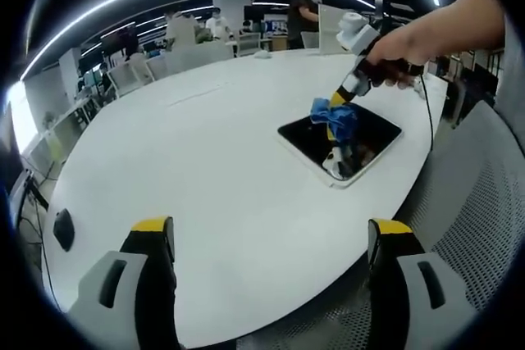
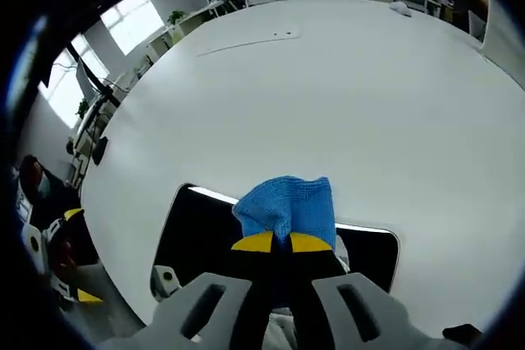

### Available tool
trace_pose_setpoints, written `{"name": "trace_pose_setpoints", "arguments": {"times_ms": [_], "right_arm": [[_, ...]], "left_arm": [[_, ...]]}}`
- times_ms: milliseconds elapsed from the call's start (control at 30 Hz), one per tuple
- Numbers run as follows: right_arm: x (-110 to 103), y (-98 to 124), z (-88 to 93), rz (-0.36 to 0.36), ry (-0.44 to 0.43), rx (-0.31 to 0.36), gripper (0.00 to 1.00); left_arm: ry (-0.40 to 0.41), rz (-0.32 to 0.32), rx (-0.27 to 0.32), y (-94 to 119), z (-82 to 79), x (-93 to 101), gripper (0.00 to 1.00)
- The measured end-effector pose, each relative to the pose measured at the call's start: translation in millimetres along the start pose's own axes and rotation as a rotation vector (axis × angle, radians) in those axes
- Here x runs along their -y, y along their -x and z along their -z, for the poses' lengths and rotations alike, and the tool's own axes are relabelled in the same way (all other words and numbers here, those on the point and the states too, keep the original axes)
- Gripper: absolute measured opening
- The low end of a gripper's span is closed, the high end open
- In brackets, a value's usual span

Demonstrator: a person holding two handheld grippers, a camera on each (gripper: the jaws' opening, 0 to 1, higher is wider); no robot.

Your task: Wipe the mirror surface with the cleaning cloth until all visible marks leave the cleaned area.

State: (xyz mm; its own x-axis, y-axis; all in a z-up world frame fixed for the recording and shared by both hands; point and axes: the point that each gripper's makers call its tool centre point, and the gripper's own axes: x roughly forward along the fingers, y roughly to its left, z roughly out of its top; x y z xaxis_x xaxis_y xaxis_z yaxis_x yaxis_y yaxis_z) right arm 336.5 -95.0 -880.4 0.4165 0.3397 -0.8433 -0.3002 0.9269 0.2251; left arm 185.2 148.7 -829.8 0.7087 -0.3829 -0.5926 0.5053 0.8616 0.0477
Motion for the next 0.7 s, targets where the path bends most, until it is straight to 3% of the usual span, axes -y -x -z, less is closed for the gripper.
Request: {"name": "trace_pose_setpoints", "arguments": {"times_ms": [167, 700], "right_arm": [[3, 2, 0.2, 0.012, -0.002, -0.002, 0.0], [42, 24, 12.0, 0.069, -0.049, 0.006, 0.0]], "left_arm": [[-0.004, 0.004, -0.006, 0, 0.5, 1.3, 0.99], [-0.004, 0.019, -0.012, 1, 0.2, 4.5, 0.99]]}}
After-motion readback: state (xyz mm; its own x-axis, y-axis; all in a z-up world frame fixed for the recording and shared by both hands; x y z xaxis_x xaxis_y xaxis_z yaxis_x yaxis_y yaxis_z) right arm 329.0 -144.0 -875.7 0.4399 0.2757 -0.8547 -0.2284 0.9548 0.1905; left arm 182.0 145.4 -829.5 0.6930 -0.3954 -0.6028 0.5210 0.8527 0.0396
